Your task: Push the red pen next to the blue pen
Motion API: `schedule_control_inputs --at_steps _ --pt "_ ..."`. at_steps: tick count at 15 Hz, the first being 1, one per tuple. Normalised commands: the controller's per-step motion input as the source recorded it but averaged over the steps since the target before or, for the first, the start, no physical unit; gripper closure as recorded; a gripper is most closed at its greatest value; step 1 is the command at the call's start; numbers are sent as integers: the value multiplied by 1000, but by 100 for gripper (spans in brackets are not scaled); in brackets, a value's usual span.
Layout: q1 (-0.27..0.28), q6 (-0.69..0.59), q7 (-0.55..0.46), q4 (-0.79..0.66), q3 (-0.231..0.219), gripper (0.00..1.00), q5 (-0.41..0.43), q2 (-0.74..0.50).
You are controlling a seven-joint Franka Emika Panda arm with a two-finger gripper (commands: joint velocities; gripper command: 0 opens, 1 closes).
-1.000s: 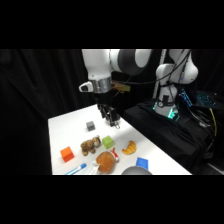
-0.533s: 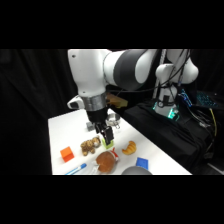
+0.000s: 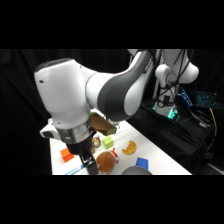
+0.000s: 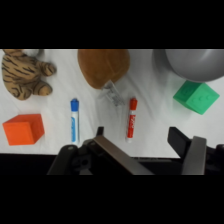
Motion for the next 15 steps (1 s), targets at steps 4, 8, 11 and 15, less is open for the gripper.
schedule_control_inputs --at_steps 4,8,11,15 --pt "170 -334 183 987 -15 0 -97 598" --pt "129 -287 125 842 -3 0 -69 559" --pt "47 -191 67 691 3 0 -33 484" --pt "23 -145 51 597 15 0 -2 420"
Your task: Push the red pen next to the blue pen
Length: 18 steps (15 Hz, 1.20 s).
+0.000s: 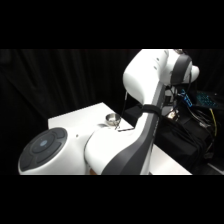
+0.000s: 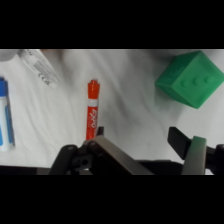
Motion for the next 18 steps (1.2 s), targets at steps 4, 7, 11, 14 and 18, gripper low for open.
schedule_control_inputs --at_steps 4,7,11,14,18 --pt "25 -154 55 535 37 0 32 375" --pt "25 -179 51 514 38 0 37 319" --pt "-29 -183 16 470 -14 0 6 242" --pt "-182 -122 -65 246 -98 0 -31 45" --pt "-245 -92 -107 144 -82 0 -6 -4"
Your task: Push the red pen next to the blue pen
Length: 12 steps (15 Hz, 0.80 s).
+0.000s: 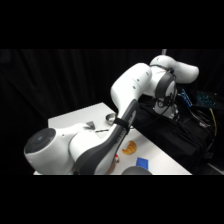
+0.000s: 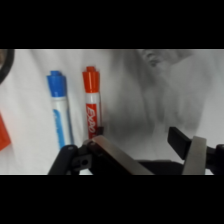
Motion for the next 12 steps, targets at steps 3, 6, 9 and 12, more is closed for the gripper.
schedule_control_inputs --at_steps 3,6,9,12 --pt "-166 -154 -141 62 0 0 28 -78" --pt "-97 -438 -155 -176 66 0 63 -454" --pt "-64 -513 -96 -304 21 0 29 -655" --pt "-90 -485 -62 -316 4 0 38 -649"
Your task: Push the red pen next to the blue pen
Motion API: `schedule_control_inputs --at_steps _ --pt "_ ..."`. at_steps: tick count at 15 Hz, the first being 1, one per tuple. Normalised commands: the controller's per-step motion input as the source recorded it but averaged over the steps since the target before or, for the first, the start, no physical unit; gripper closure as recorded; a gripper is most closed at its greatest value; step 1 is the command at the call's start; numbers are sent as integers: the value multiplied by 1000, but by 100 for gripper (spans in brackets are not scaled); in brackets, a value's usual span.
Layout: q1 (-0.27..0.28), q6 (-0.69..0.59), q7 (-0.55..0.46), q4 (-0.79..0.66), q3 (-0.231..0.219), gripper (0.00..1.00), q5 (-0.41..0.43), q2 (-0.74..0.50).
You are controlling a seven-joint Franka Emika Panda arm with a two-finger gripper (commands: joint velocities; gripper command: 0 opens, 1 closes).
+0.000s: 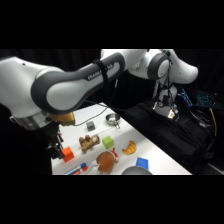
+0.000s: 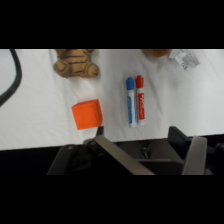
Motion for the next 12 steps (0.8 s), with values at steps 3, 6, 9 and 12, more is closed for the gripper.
schedule_control_inputs --at_steps 3,6,9,12 --pt "-96 -380 -66 -459 17 0 61 -648" --pt "-49 -104 -28 -727 40 0 82 -641" --pt "-1 197 19 -986 36 0 68 -699" --pt "23 334 83 -1000 15 0 46 -668"
